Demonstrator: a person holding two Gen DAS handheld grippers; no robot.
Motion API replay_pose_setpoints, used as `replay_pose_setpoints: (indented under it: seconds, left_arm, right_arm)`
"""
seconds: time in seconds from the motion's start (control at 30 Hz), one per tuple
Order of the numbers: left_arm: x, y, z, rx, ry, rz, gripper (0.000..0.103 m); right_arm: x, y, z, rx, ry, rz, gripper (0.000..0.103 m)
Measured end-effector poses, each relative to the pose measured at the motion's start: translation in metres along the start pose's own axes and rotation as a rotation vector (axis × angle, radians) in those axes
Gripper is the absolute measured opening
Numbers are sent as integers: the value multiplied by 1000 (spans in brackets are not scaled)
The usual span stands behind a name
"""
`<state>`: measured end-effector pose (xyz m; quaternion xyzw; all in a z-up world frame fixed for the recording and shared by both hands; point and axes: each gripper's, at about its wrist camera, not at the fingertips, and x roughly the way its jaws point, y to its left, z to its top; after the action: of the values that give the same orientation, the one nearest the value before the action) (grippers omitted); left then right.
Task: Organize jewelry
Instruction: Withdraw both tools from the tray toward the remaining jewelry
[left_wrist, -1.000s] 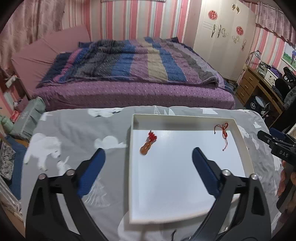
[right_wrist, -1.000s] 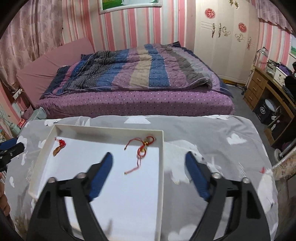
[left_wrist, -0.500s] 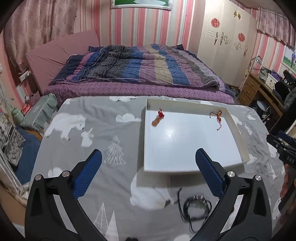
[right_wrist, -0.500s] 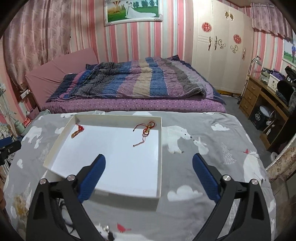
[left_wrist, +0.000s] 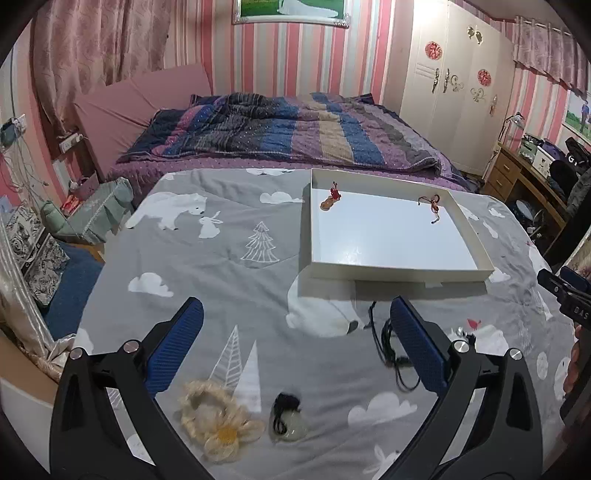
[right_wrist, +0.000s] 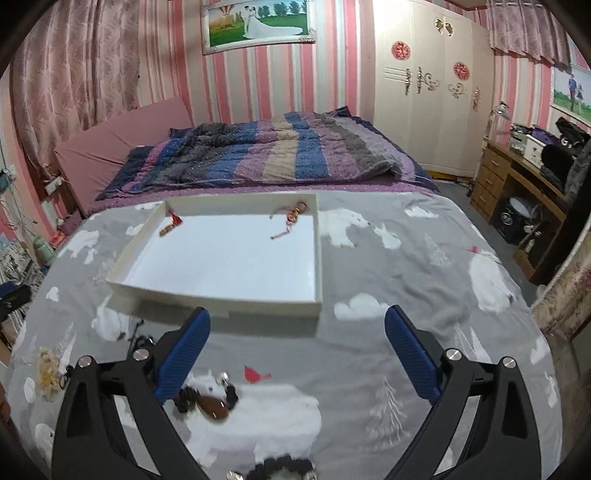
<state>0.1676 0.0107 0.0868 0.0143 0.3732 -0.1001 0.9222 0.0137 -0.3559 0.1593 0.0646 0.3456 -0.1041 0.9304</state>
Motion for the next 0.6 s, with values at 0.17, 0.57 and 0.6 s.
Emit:
replay_pose_setpoints:
  seconds: [0.17,0.57,0.6]
  left_arm:
    - [-16,7,-15,-4,0,4,100]
    - [-27,33,-51,-30,36,38,100]
    - [-26,37,-56,-34,44,44,100]
  right_arm:
    - [-16,-2,-16,11,-14,5,96]
    - [-27,10,-46,-6,-7,-11,96]
    - [-25,11,-49,-6,1,-3,96]
